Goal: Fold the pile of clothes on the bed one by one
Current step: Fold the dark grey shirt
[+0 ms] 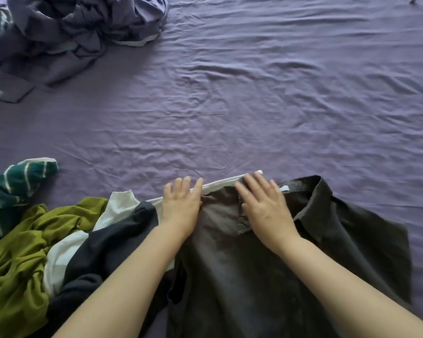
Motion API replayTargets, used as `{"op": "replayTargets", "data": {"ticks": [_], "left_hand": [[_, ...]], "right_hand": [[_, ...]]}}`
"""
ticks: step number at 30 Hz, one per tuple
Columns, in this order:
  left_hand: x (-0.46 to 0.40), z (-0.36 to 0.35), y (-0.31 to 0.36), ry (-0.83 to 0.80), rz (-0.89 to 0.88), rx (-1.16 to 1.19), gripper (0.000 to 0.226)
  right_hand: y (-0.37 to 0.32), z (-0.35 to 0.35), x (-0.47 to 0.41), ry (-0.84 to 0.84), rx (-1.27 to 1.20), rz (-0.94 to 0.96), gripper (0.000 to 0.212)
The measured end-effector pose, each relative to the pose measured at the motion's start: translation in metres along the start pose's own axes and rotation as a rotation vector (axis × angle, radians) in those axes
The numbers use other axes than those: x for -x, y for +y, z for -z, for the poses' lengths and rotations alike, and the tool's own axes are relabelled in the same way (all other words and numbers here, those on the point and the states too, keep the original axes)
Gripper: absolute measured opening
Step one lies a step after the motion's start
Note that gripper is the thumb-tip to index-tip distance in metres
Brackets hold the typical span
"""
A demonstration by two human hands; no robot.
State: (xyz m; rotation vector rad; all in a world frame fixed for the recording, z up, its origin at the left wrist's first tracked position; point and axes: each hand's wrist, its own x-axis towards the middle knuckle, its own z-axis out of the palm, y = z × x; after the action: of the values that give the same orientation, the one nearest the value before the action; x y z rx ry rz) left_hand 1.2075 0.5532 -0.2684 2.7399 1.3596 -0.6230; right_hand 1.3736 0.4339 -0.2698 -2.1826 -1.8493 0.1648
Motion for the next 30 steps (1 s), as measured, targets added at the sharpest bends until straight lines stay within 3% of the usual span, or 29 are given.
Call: {"op": "replayTargets", "data": {"ticks": [4,7,14,19,22,26,30], "left_hand": [[0.037,-0.017,0.046,0.182,-0.066,0.188,0.056],[0.045,-0.041,0.045,0.046,-0.074,0.199,0.074],[0.008,-0.062,0.016,-0.014,-0.167,0.099,0.09],[0.012,-0.038,0.021,-0.061,-0.118,0.165,0.096],[0.02,-0.016,0.056,-0.015,-0.101,0.222,0.094],[0.019,0.01,0.132,0.09,-0.284,0.267,0.082],[0.003,0.029,0.199,0.157,-0.385,0.312,0.063]], "right_hand": [[0.001,-0.028,0.008,-0.37,0.156,-0.016,0.06],[0.012,-0.041,-0.003,-0.415,0.228,-0.03,0.066],[0.022,-0.041,-0.024,-0.502,0.201,-0.071,0.07],[0.057,0.014,0.013,-0.286,0.126,-0.024,0.055],[0.102,0.044,0.055,-0.21,0.085,-0.23,0.049],[0.155,0.061,0.094,-0.159,-0.015,-0.545,0.047],[0.189,0.057,0.111,-0.238,-0.09,-0.628,0.047]]}}
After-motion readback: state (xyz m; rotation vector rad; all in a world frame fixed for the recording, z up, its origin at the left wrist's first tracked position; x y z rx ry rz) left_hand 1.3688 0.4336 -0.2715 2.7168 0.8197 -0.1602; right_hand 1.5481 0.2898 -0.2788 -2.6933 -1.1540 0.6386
